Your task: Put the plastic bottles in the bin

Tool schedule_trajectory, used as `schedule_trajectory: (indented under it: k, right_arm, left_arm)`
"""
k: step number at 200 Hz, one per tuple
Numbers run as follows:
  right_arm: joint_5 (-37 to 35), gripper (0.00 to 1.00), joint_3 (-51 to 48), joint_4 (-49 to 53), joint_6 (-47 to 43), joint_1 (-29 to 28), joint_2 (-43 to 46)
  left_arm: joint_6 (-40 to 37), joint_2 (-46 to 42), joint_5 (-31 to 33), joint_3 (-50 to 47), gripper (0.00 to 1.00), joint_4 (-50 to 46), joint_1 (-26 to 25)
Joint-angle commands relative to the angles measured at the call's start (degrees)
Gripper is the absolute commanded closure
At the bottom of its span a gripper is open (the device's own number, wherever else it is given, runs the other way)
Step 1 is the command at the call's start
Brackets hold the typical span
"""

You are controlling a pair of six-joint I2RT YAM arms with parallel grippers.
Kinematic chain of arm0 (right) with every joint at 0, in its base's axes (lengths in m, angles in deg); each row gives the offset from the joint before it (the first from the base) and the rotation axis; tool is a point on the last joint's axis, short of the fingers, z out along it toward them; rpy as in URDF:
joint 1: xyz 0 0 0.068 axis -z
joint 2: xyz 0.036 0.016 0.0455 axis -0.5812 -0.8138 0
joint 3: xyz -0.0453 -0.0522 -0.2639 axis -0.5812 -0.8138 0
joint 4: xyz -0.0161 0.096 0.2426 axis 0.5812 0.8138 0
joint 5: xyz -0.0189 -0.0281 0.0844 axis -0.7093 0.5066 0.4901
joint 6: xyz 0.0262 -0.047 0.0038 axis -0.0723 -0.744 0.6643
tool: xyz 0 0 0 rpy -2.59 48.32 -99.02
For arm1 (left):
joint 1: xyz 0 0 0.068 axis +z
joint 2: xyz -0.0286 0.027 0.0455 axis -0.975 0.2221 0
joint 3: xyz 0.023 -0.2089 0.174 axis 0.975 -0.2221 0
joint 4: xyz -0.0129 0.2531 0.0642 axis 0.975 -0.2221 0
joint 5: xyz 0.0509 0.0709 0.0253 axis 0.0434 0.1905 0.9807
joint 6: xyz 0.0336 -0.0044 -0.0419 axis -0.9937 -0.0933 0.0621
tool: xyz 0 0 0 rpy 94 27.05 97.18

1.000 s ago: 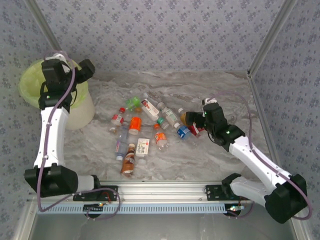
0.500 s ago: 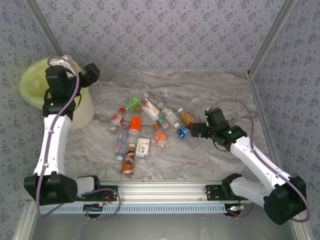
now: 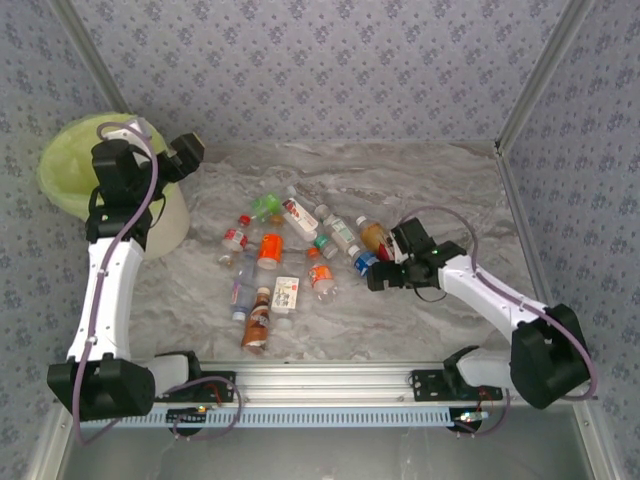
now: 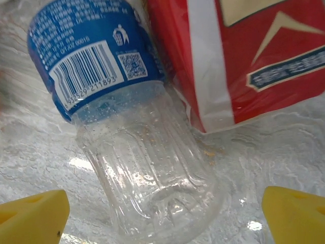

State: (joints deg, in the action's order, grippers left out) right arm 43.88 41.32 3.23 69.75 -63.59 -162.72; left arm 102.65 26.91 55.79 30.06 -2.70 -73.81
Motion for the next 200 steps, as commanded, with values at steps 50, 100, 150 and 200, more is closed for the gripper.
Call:
schedule_trajectory:
  k: [50, 100, 150, 200]
  right_arm:
    - [-4.9, 0.00, -1.1, -6.8, -1.4, -4.0, -4.0]
    - [-4.4, 0.00, 0.1, -7.6, -2.5, -6.9, -8.2]
    - [-9.4, 0.08, -1.6, -10.2, 3.8, -10.0, -9.3]
    - [-8.9, 0.13, -0.9, -11.9, 3.8, -10.6, -12.8]
  left_arm:
    - [0.3, 1.9, -1.1, 2.9, 0.01, -0.4, 0.1]
    - [-3.3, 0.9, -0.6, 2.8, 0.00, -1.6, 0.0]
    - [-4.3, -1.3, -0.2, -0.2, 0.00, 1.8, 0.0]
    - [-4.5, -1.3, -0.4, 0.2, 0.01, 0.8, 0.0]
